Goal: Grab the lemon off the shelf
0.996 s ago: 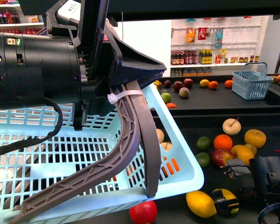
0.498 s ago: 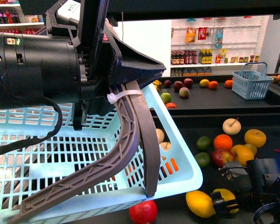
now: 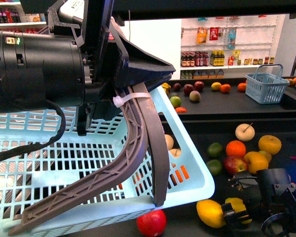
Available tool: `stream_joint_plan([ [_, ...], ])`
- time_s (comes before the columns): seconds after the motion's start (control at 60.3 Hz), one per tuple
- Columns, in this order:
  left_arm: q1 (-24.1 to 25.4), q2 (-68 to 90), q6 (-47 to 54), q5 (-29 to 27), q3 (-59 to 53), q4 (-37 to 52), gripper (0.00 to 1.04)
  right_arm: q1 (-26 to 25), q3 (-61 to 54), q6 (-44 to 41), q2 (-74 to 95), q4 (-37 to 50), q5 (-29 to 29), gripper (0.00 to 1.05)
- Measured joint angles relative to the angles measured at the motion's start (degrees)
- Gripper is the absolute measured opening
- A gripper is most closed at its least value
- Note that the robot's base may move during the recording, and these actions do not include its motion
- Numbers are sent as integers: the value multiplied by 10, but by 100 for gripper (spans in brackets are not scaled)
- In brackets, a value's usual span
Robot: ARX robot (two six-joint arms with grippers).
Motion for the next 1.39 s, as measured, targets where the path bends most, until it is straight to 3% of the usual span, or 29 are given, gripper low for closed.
stream_joint_plan([
  [0.266,0,0,0,0,0,0,7,0,-1,0,2,1,-2,60],
  [0.415,0,0,0,0,0,0,7,-2,-9,10,-1,9,0,50],
  [0.813,0,0,0,0,0,0,7,-6,-122,76,-122,101,-8,48],
  [1.045,0,0,0,0,0,0,7,-2,-238,168,-307,168,-82,48],
  [1.162,0,0,0,0,0,0,7,-3,-329,262,-447,214,-151,48],
  [1.394,0,0,0,0,0,0,7,16,-452,359,-592,264,-276,47],
])
